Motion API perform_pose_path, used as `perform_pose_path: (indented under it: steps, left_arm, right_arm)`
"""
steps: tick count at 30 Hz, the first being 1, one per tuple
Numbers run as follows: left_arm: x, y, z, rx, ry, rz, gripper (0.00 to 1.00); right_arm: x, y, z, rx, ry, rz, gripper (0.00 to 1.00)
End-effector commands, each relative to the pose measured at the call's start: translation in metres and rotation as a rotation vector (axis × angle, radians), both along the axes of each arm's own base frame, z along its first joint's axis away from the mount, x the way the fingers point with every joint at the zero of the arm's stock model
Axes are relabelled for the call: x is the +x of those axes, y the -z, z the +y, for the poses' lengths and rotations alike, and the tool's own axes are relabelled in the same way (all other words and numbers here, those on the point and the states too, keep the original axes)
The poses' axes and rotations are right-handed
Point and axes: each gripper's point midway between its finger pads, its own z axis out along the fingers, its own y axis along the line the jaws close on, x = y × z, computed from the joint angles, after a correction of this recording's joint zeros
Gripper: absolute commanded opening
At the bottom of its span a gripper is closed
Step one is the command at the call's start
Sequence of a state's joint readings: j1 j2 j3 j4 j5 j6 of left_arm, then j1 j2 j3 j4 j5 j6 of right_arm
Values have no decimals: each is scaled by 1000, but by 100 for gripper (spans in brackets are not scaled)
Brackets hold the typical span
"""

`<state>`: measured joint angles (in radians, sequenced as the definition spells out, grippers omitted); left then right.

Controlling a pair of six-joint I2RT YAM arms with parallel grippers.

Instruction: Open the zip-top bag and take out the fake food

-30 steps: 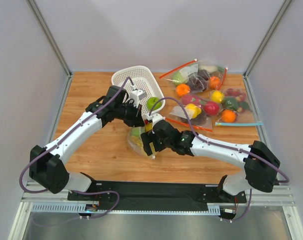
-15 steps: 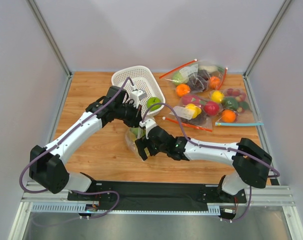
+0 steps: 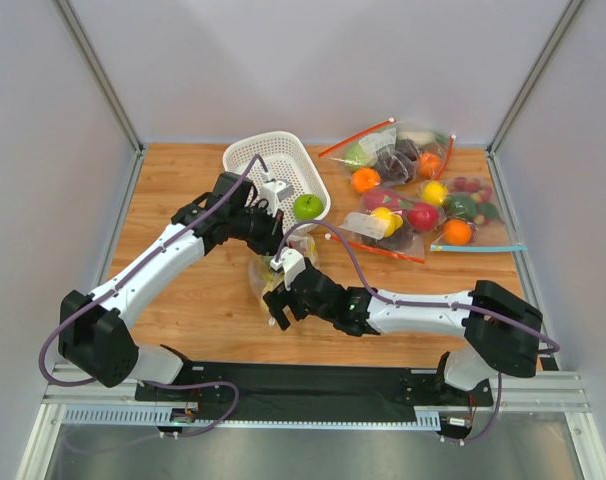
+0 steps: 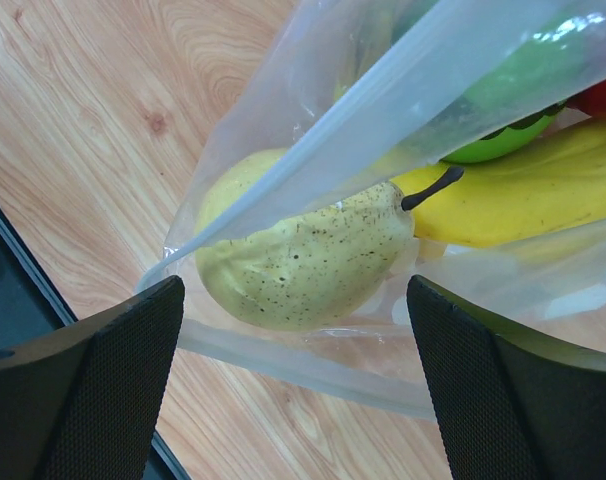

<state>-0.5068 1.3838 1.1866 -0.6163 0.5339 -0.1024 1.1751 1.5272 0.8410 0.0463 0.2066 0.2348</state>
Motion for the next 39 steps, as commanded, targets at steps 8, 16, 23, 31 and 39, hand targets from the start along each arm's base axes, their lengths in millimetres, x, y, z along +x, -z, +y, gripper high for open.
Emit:
perform_pose_path:
  steps: [8, 16, 23, 31, 39]
  left_arm:
    - [5, -11, -5, -39, 15, -37, 0]
    - [2, -13, -9, -63, 39, -28, 0]
    - [1, -11, -11, -71, 48, -17, 0]
    - [2, -8, -11, -66, 48, -10, 0]
    - [5, -3, -9, -38, 33, -5, 0]
  right_arm:
    - [10, -23, 29, 148, -59, -124, 97]
    - [14, -9, 41, 199, -96, -100, 98]
    - [25, 9, 43, 208, -93, -101, 99]
    - [29, 2, 53, 285, -121, -141, 71]
    - [39, -21, 20, 253, -9, -207, 46]
